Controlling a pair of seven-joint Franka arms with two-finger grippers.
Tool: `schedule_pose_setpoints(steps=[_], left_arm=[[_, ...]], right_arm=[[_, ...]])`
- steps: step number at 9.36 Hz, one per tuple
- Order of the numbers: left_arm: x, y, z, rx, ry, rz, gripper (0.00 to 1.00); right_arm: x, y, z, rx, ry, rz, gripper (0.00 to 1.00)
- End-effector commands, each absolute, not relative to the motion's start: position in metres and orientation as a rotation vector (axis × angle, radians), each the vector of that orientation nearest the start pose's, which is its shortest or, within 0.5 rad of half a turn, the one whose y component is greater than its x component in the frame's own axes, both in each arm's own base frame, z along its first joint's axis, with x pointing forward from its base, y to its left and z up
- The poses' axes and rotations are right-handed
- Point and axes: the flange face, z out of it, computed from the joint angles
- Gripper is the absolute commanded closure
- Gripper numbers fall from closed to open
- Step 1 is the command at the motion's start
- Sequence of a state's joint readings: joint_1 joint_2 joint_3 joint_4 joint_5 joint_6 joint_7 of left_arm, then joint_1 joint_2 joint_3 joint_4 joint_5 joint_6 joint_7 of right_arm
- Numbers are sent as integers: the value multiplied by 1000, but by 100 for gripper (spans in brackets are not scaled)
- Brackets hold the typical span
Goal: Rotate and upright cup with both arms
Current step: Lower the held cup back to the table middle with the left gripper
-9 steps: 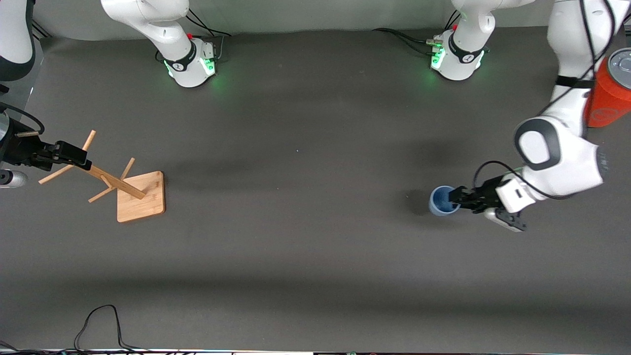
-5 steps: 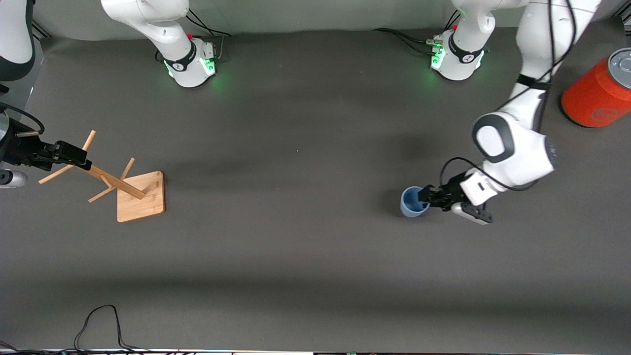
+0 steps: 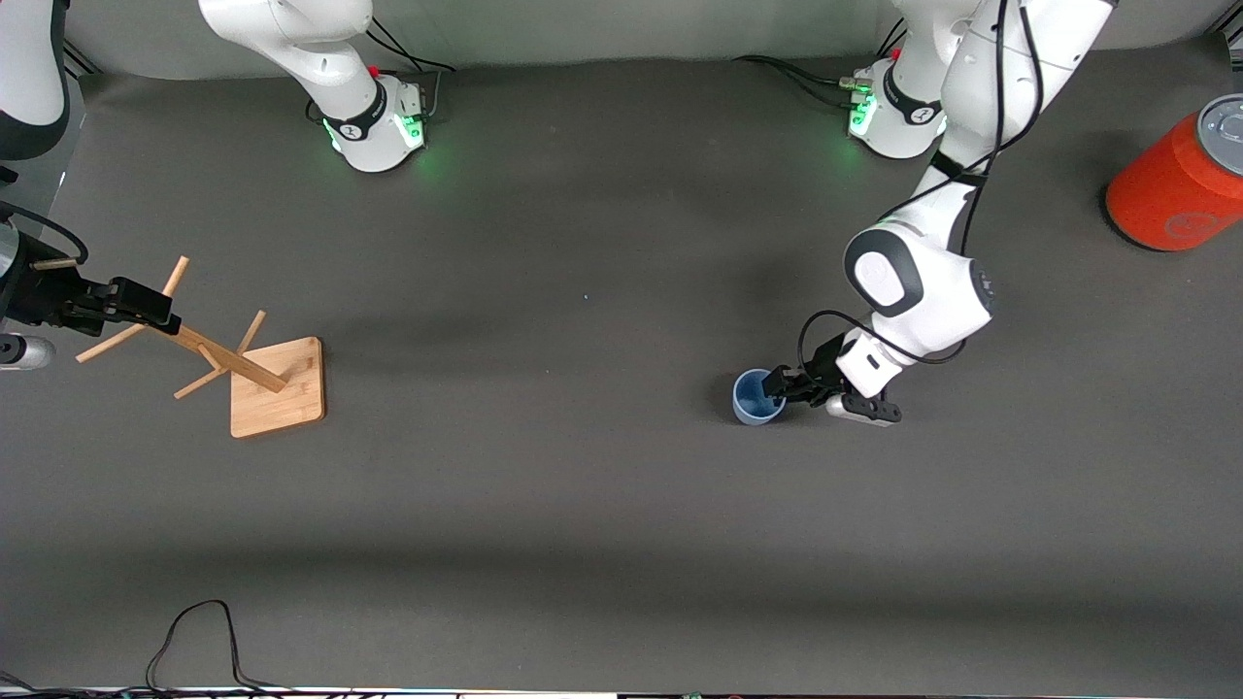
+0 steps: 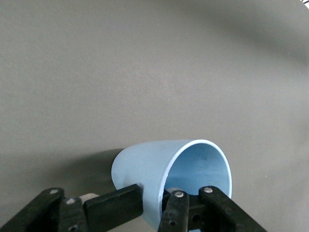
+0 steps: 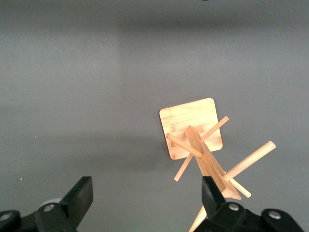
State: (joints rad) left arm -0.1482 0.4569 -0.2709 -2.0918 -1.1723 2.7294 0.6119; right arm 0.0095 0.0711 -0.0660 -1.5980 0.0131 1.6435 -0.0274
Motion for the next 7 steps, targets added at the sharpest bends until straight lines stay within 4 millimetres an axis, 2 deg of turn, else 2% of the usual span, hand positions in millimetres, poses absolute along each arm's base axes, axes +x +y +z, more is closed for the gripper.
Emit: schedule_pose_setpoints(steps=[1, 2, 3, 7], left_arm=[[546, -206, 207, 2486, 163, 267, 100], [547, -205, 207, 2485, 163, 266, 73], [547, -204, 207, 2485, 160, 265, 1], [549, -202, 213, 2481, 163, 279, 0]], right_arm=[[576, -31, 579, -3143, 12, 46, 0], [576, -31, 579, -3143, 12, 46, 0], [577, -31, 578, -3141, 12, 48, 0], [577, -32, 578, -3143, 15, 48, 0]])
